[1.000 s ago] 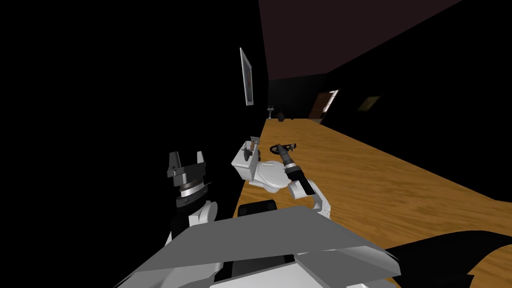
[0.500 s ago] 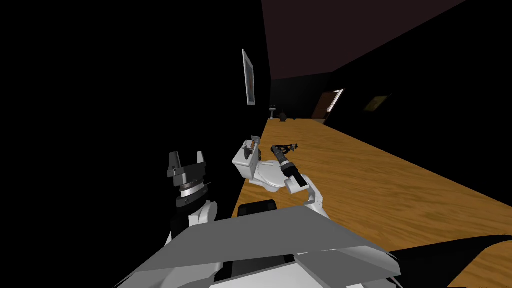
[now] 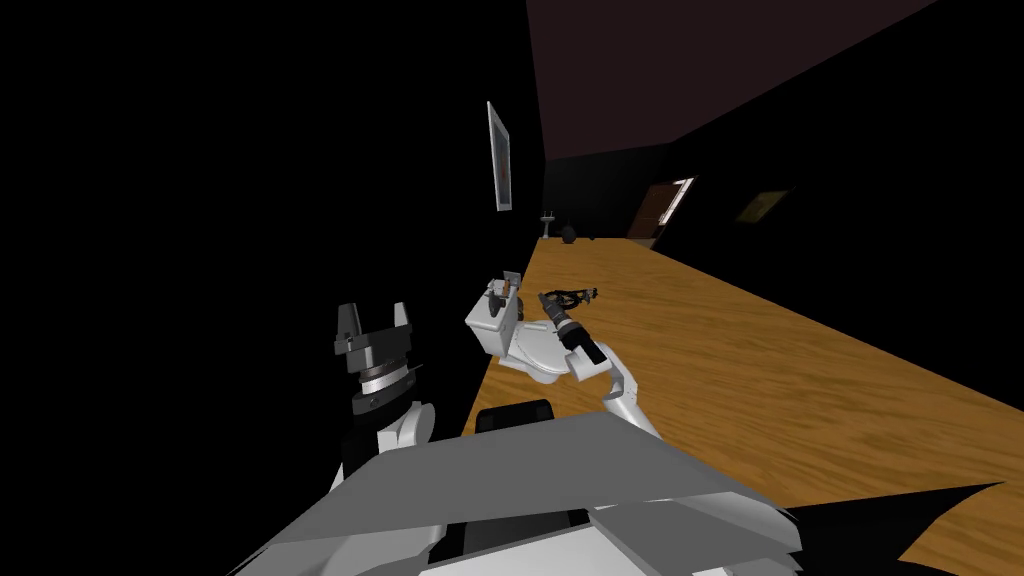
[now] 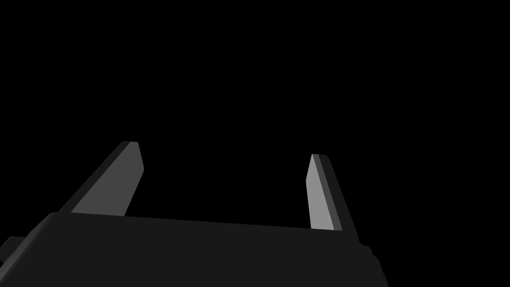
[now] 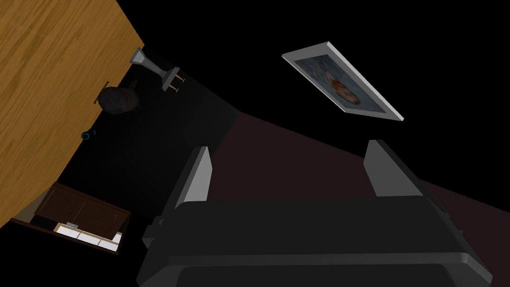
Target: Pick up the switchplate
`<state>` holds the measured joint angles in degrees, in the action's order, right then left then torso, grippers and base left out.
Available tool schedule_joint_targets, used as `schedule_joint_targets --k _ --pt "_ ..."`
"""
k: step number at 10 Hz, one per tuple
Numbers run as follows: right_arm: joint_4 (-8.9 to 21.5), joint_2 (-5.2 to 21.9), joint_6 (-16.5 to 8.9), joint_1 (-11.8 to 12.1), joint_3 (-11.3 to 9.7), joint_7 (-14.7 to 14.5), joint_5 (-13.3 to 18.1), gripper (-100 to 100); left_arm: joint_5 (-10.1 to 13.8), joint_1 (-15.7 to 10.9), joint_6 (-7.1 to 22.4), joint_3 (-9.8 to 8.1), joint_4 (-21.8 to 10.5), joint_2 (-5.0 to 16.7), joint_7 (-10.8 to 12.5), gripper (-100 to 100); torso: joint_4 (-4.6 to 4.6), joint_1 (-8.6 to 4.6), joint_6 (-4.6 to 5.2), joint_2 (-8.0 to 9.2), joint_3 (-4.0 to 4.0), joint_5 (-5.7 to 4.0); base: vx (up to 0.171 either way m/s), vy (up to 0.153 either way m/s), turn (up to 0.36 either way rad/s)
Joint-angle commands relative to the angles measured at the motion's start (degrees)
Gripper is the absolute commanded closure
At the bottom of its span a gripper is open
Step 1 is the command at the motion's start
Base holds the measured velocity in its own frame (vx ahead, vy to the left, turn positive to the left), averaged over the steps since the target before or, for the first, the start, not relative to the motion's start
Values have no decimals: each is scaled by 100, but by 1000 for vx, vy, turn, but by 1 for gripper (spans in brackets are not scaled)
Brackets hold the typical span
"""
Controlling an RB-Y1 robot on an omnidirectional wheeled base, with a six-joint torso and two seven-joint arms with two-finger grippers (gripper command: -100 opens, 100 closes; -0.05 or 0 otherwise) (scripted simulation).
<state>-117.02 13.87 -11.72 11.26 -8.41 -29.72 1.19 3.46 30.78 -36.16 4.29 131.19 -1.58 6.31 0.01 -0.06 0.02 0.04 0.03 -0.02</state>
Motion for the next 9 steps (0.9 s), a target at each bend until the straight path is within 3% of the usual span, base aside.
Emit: schedule_joint_targets --k 1,3,4,5,6,8,9 --pt "138 85 -286 -219 -119 -261 -27 -100 0 0 0 0 0 0 0 0 0 0 0 0 0 0 -31 -21 82" --pt "138 85 -467 -219 -119 -261 -27 -100 0 0 0 0 0 0 0 0 1 -3 0 4 2 -1 -23 -18 34" --pt "293 164 -706 -471 -235 -521 -58 -100 0 0 0 0 0 0 0 0 0 0 0 0 0 0 -30 -18 111" --pt "293 164 -847 -471 -235 -521 -58 -100 0 -1 0 0 0 0 0 0 0 -1 -3 2 1 0 -30 -25 67" --pt "454 242 -1032 -723 -357 -766 -93 -100 0 0 0 0 0 0 0 0 1 -3 0 3 2 0 -41 -27 109" --pt "454 242 -1312 -731 -357 -788 -93 -100 0 0 0 0 0 0 0 0 1 -4 1 5 3 -1 -25 -19 22" --pt "621 320 -1486 -998 -484 -1062 -131 -100 0 0 0 0 0 0 0 0 0 -1 1 1 0 0 -28 -20 124"
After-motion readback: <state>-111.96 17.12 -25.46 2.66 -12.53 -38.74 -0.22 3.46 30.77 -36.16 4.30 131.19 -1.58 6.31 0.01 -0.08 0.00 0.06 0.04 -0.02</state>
